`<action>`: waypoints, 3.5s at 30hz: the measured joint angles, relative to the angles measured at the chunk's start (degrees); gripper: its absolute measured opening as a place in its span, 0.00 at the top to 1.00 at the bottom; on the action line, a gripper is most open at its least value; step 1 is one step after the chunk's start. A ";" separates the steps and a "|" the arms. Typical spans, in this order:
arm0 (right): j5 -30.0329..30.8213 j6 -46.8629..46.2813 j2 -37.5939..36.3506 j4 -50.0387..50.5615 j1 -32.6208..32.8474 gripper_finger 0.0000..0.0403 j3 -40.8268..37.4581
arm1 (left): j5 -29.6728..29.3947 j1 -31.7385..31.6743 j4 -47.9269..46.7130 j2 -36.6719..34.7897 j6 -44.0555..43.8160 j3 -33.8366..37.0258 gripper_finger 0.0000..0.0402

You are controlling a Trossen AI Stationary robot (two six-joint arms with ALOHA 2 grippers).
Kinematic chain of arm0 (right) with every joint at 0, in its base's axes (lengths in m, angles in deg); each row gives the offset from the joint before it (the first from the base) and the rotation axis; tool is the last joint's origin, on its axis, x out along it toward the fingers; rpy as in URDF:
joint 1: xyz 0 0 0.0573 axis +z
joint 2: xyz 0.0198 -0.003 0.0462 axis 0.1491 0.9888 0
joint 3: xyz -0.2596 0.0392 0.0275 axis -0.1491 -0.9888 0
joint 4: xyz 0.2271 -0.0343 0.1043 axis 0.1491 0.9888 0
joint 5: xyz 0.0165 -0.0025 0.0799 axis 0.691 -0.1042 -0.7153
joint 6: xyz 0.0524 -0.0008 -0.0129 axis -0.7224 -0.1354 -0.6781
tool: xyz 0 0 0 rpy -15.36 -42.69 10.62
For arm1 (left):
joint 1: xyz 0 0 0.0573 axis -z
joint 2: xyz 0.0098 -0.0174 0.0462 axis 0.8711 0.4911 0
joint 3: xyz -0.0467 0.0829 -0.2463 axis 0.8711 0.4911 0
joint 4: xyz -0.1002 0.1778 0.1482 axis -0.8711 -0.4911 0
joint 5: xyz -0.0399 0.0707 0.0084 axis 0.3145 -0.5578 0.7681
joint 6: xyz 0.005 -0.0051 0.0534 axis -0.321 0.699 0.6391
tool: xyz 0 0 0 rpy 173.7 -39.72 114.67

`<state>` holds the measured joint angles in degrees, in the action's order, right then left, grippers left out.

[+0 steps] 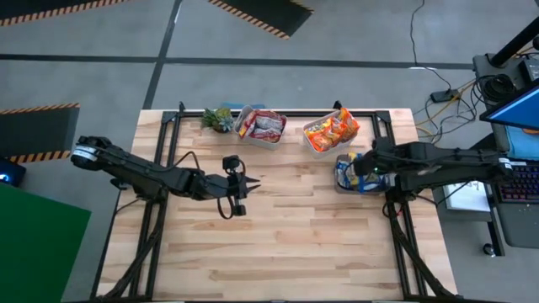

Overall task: Sort Maruchan noodles
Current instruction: Put the blue noodle pack into the black bin

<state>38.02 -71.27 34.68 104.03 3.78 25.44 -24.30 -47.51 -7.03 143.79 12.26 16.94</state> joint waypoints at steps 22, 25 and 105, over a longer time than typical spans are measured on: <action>22.75 5.10 8.72 -25.81 3.18 0.95 -13.35 | -0.08 0.00 0.05 0.00 -0.54 0.00 0.90; 27.41 2.77 9.96 -32.92 5.86 0.97 -18.06 | -0.08 0.00 0.07 0.00 -0.68 0.01 0.90; 43.07 -8.56 1.79 -43.16 21.05 0.98 -33.00 | 0.02 3.28 2.93 -42.37 -3.04 21.75 0.90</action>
<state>81.08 -79.83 36.47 60.87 24.83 -7.56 -24.28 -44.23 -4.10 101.41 9.22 38.69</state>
